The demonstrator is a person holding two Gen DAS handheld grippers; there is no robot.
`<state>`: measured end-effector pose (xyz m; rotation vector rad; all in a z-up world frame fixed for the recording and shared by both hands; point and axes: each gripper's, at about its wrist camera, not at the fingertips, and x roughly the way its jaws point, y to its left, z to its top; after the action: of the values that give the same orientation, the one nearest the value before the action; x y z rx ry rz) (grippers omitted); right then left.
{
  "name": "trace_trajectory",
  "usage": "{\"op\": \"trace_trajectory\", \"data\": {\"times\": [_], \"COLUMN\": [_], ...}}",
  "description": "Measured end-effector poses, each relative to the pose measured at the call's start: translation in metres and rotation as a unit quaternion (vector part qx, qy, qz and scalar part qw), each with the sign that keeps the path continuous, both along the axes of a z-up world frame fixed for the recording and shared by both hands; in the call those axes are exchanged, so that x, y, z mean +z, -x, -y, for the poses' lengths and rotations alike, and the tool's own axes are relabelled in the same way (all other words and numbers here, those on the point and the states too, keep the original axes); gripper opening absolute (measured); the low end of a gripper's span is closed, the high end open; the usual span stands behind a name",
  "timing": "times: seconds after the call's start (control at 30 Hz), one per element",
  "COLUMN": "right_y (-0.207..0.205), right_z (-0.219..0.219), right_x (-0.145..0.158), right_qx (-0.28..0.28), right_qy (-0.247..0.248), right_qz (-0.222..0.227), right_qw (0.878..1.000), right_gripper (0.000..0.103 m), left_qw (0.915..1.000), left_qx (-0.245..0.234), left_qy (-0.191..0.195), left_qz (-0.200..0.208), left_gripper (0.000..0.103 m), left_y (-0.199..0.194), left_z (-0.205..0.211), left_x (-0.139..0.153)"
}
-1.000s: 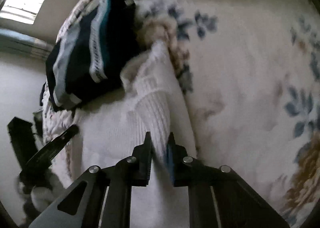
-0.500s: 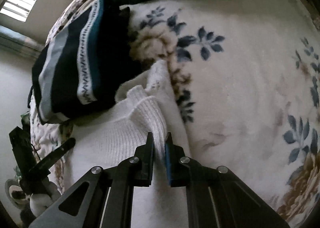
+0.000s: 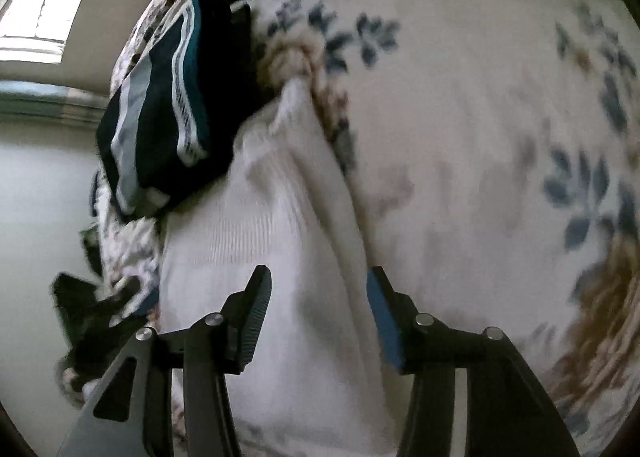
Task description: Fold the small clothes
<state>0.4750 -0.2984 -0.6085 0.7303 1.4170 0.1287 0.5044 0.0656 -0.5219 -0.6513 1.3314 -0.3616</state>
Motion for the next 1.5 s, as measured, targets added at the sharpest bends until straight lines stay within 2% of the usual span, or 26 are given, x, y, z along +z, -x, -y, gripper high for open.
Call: {"op": "trace_trajectory", "data": {"times": [0.03,0.07,0.1,0.13,0.17,0.2,0.23,0.3,0.37,0.4,0.47,0.53,0.57,0.6,0.63,0.67,0.7,0.77,0.9,0.97,1.07,1.13,1.17,1.2,1.27,1.5], "right_y": [0.004,0.008,0.012,0.014,0.016,0.017,0.018,0.021,0.018,0.016,0.008,0.004,0.003,0.003,0.004,0.008,0.009,0.015,0.027,0.028,0.026,0.023,0.023,0.023,0.027,0.031], "right_z": [-0.002,-0.003,-0.006,-0.007,-0.010,-0.011,-0.012,-0.011,-0.009,-0.009,-0.017,-0.019,-0.017,-0.014,-0.009,-0.001,0.003,0.010,0.009,-0.002,-0.016,-0.025,-0.030,-0.033,-0.033,-0.038], "right_x": [-0.007,-0.013,-0.018,-0.020,-0.017,-0.014,-0.009,-0.003,-0.011,-0.018,-0.023,-0.017,-0.014,-0.012,-0.011,-0.009,-0.007,-0.018,-0.058,-0.079,-0.090,-0.089,-0.086,-0.085,-0.080,-0.043], "right_qx": [0.000,-0.003,-0.006,-0.009,-0.012,-0.013,-0.014,-0.019,-0.020,-0.019,0.006,0.026,0.031,0.033,0.033,0.032,0.032,0.037,0.034,0.042,0.050,0.057,0.064,0.065,0.055,0.044], "right_qy": [-0.008,-0.014,-0.022,-0.034,-0.039,-0.038,-0.030,-0.007,0.027,0.029,0.034,0.029,0.009,-0.004,-0.016,-0.031,-0.039,-0.065,-0.140,-0.179,-0.203,-0.202,-0.191,-0.188,-0.192,-0.175], "right_qz": [-0.007,-0.014,-0.016,-0.009,0.007,0.018,0.028,0.038,0.026,0.015,0.004,0.005,-0.001,-0.006,-0.006,0.004,0.007,-0.003,-0.042,-0.054,-0.049,-0.038,-0.031,-0.027,-0.019,0.009], "right_qw": [1.000,1.000,1.000,0.999,0.999,0.999,0.999,0.999,0.999,0.999,0.999,0.999,0.999,0.999,0.999,0.999,0.999,0.997,0.989,0.981,0.977,0.977,0.979,0.980,0.980,0.984], "right_gripper": [0.052,0.052,0.049,0.040,0.015,0.010,0.010,0.008,0.008,0.008,0.008,0.010,0.013,0.030,0.043,0.061,0.075,0.081,0.081,0.081,0.083,0.080,0.068,0.053,0.045,0.038], "left_qw": [0.9999,0.9997,0.9989,0.9985,0.9982,0.9972,0.9970,0.9971,0.9973,0.9976,0.9988,0.9994,0.9993,0.9990,0.9984,0.9979,0.9972,0.9946,0.9881,0.9889,0.9902,0.9920,0.9923,0.9926,0.9934,0.9941], "left_qx": [-0.006,-0.010,-0.010,-0.001,0.004,0.012,0.016,0.020,0.017,0.022,0.020,0.027,0.035,0.040,0.048,0.055,0.058,0.063,0.050,0.037,0.032,0.023,0.024,0.026,0.027,0.021], "left_qy": [-0.007,-0.013,-0.031,-0.031,-0.034,-0.049,-0.056,-0.068,-0.071,-0.065,-0.045,-0.021,-0.006,0.006,0.022,0.033,0.046,0.076,0.136,0.133,0.129,0.123,0.121,0.118,0.110,0.098], "left_qz": [0.009,0.017,0.034,0.045,0.050,0.054,0.051,0.028,0.010,0.004,0.005,0.004,0.014,0.019,0.020,0.011,-0.004,-0.035,-0.053,-0.056,-0.043,-0.020,-0.004,0.006,0.018,0.041], "left_gripper": [0.042,0.016,0.014,0.012,0.011,0.011,0.011,0.011,0.012,0.012,0.017,0.027,0.035,0.052,0.062,0.071,0.071,0.071,0.071,0.071,0.070,0.047,0.034,0.032,0.030,0.030], "left_y": [0.003,0.006,0.009,0.013,0.016,0.020,0.024,0.024,0.022,0.017,0.012,0.015,0.017,0.021,0.027,0.033,0.038,0.043,0.045,0.042,0.038,0.036,0.037,0.037,0.041,0.043], "left_z": [0.007,0.003,0.005,0.002,0.001,-0.005,-0.009,-0.016,-0.017,-0.025,-0.027,-0.038,-0.043,-0.046,-0.053,-0.058,-0.059,-0.056,-0.037,-0.027,-0.024,-0.015,-0.014,-0.013,-0.018,-0.009], "left_x": [-0.002,0.004,0.009,0.016,0.018,0.024,0.024,0.011,-0.003,-0.006,0.002,0.013,0.017,0.019,0.018,0.011,0.003,-0.016,-0.037,-0.038,-0.034,-0.027,-0.022,-0.016,-0.010,0.023]}}
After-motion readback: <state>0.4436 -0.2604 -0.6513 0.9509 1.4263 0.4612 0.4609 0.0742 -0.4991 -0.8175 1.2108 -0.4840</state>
